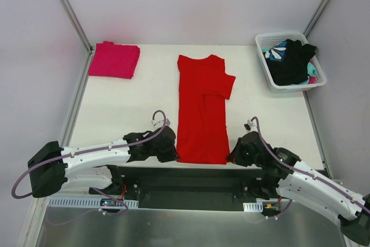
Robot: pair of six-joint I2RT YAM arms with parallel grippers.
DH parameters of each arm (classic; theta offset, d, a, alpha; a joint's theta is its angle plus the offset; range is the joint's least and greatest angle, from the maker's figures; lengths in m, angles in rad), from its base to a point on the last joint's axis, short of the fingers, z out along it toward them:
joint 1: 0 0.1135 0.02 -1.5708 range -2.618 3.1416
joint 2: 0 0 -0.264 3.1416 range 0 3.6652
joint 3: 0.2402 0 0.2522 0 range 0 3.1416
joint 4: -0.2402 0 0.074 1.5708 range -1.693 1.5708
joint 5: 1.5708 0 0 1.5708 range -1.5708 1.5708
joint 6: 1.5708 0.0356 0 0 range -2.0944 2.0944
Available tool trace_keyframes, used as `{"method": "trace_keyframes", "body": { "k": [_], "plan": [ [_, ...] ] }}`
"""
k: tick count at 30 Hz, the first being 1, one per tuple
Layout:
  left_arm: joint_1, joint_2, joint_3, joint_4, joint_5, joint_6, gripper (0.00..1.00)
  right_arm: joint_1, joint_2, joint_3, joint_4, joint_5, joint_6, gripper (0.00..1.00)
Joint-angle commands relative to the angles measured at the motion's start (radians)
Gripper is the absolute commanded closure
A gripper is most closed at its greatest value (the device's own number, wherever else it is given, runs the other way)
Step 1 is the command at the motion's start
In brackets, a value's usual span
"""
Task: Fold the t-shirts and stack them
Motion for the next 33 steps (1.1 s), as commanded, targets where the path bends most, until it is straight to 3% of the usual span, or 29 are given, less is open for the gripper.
{"method": "trace_keyframes", "body": {
  "k": [1,19,33],
  "plan": [
    [-0.009,-0.007,0.072,-0.155,-0.034,0.002,1.0,0.003,0.011,0.039,-0.104,0.053,0.008,0.99],
    [-0.149,-0.027,0.205,-0.326,-0.143,-0.112,1.0,0.105,-0.08,0.188,-0.274,0.153,0.077,0.99],
    [-0.066,0.056,0.412,-0.468,-0.255,-0.014,1.0,0.105,0.129,0.421,-0.302,0.303,-0.037,0.99]
  ]
}}
